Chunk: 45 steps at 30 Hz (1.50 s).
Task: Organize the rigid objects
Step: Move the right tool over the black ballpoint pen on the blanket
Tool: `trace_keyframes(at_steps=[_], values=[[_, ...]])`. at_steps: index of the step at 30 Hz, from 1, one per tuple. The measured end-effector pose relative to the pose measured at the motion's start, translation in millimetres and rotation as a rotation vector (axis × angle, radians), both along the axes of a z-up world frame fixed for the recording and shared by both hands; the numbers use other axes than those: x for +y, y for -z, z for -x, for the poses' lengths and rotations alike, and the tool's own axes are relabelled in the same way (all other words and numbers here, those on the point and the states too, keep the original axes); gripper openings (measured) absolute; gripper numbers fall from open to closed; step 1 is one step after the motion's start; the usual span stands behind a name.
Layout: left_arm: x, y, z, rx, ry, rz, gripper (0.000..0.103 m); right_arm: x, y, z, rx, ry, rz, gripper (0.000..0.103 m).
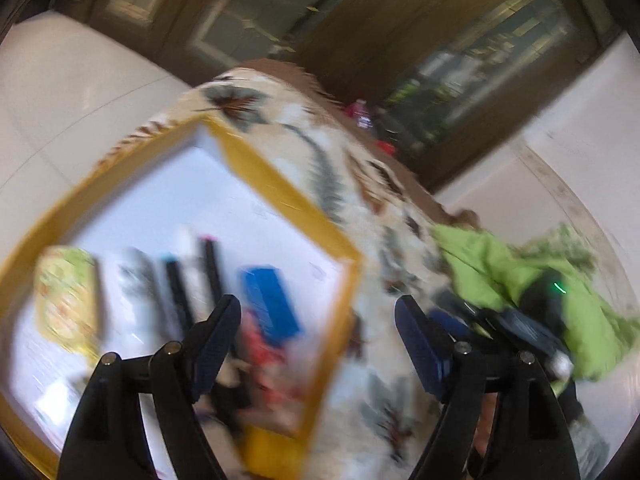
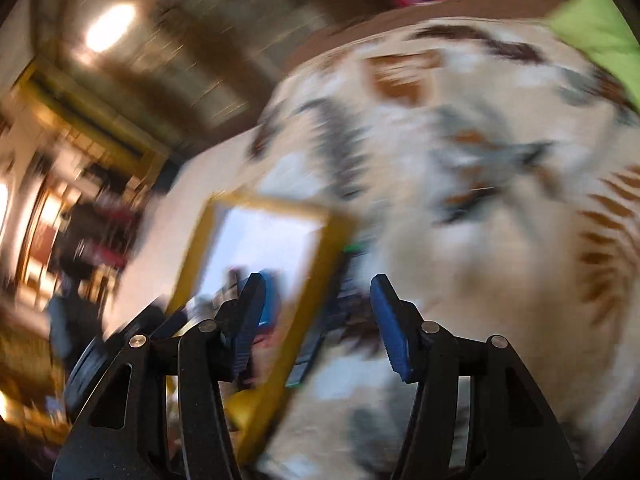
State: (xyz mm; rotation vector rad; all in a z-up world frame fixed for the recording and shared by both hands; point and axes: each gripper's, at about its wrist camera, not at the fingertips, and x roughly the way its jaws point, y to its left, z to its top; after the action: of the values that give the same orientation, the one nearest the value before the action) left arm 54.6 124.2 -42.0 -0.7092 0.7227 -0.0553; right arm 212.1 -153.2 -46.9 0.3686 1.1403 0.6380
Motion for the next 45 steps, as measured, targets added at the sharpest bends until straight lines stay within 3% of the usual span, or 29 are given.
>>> trace_keyframes(at_steps=[5,8,19,22,24,28,39,41,45], values=[[-62,4,-8,0.042,0.171,-0.21,0.08,-41,18,-35,0.071,0.137,0.046,0.055],[-70,4,-11,0.033,0.198,-0.254,0.08,-44,25,-52,0.091,0.175,0.08,0.055],[-69,8,-11,0.026,0.204,-0.208,0.08,-12,52,-90,0.11,0.22,0.26,0.048],[-66,9,-12,0.028,0.19,-0.198,0.08,-16,57,-85,0.128,0.235,0.226,0.048],[-66,10,-11,0.027,0.186,-0.193,0.08,-25,55,-77,0.138,0.246,0.133,0.048],[-69,1,-4,-0.013,0.184,-0.215,0.08,-41,39,-57,0.11,0.231,0.039,0.048],[-83,-62,57,-0.097,0.105,-0.241,0.08,-89,-31,-13,-0.01,0.192,-0.019,0.049],[-85,-66,62,-0.084,0.101,-0.215,0.08,-90,-32,-13,-0.014,0.185,-0.012,0.049],[-87,-59,58,-0.014,0.085,-0.246,0.079,-81,-12,-16,0.02,0.187,-0.013,0.049]])
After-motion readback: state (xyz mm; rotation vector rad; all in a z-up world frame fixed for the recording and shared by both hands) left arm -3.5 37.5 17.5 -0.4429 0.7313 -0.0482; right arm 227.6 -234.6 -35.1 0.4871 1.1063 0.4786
